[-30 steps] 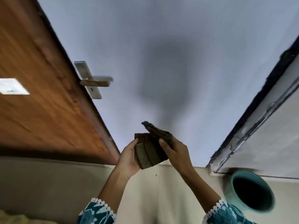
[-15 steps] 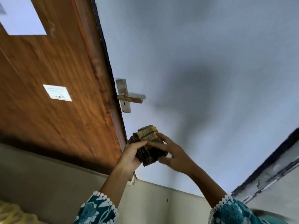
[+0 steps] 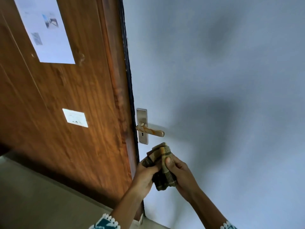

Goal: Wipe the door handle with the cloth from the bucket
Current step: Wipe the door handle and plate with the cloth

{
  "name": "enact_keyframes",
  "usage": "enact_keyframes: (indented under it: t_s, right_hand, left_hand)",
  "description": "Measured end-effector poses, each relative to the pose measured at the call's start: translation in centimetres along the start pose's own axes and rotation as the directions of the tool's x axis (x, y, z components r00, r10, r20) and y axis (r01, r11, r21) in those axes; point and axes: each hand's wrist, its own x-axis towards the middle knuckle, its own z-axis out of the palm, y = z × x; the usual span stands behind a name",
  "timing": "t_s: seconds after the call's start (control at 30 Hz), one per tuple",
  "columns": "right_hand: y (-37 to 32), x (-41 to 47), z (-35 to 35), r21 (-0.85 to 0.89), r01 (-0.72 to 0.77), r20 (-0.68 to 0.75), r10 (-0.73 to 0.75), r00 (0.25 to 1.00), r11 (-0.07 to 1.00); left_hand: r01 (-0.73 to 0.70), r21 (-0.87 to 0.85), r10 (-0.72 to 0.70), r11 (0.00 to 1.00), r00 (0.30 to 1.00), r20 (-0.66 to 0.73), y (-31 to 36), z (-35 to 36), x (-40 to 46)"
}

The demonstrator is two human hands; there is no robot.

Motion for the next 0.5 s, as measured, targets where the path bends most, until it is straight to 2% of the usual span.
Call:
enact_keyframes:
  t_s: [0.1, 0.17, 0.2, 0.23, 0.27, 0.3, 0.33, 0.37, 0.4, 0.43, 0.47, 0.5]
  right_hand:
    - [1.1, 2.0, 0.8, -0.018, 0.048, -0.166, -0.051, 0.985, 0.999]
    - [1.9, 3.5, 0.6, -0.017, 0.064, -0.277, -0.067, 0.958, 0.998]
    - [2.1, 4.1, 0.3, -0.003, 0.058, -0.328, -0.055, 0.943, 0.998]
    - [2.1, 4.8, 0.3, 0.012, 0.046, -0.374, -0.038, 0.927, 0.999]
    - [2.1, 5.6, 0.3, 0.014, 0.032, -0.422, -0.023, 0.906, 0.999]
    - [1.7, 6.5, 0.5, 0.007, 0.033, -0.456, -0.026, 0.890, 0.999]
    - [1.2, 7.3, 0.8, -0.014, 0.042, -0.489, -0.043, 0.871, 0.999]
    - [0.4, 7.8, 1.2, -0.053, 0.055, -0.518, -0.075, 0.852, 0.997]
    - [-0.4, 8.3, 1.5, -0.153, 0.051, -0.558, -0.128, 0.820, 0.987]
    - [-1.4, 8.8, 2.0, -0.295, 0.027, -0.589, -0.204, 0.782, 0.955]
    - [-2.4, 9.2, 2.4, -0.460, -0.017, -0.593, -0.293, 0.750, 0.888]
    - [-3.5, 9.5, 3.2, -0.610, -0.051, -0.570, -0.394, 0.721, 0.791]
  left_hand:
    - [-0.047, 0.098, 0.041, 0.994, 0.997, 0.065, 0.1, -0.4, 2.6]
    - [-0.043, 0.212, -0.015, 0.976, 0.964, 0.265, 0.3, -1.4, 4.6]
    - [-0.054, 0.306, -0.068, 0.951, 0.925, 0.375, 0.5, -1.8, 5.4]
    - [-0.107, 0.452, -0.130, 0.886, 0.877, 0.462, 0.8, -2.5, 6.5]
    - [-0.230, 0.613, -0.164, 0.756, 0.839, 0.518, 1.4, -3.3, 7.5]
    - [-0.389, 0.722, -0.141, 0.572, 0.820, 0.554, 2.0, -4.1, 8.7]
    - [-0.506, 0.758, -0.068, 0.411, 0.812, 0.579, 2.8, -4.8, 9.7]
    - [-0.575, 0.744, 0.049, 0.342, 0.801, 0.596, 3.8, -5.3, 10.2]
    - [-0.637, 0.692, 0.212, 0.340, 0.768, 0.604, 5.1, -6.0, 10.7]
    - [-0.714, 0.624, 0.419, 0.318, 0.696, 0.582, 6.5, -6.9, 11.2]
    - [-0.774, 0.592, 0.625, 0.226, 0.581, 0.521, 7.7, -8.0, 11.9]
    - [-0.783, 0.614, 0.771, 0.102, 0.452, 0.448, 8.6, -9.2, 12.9]
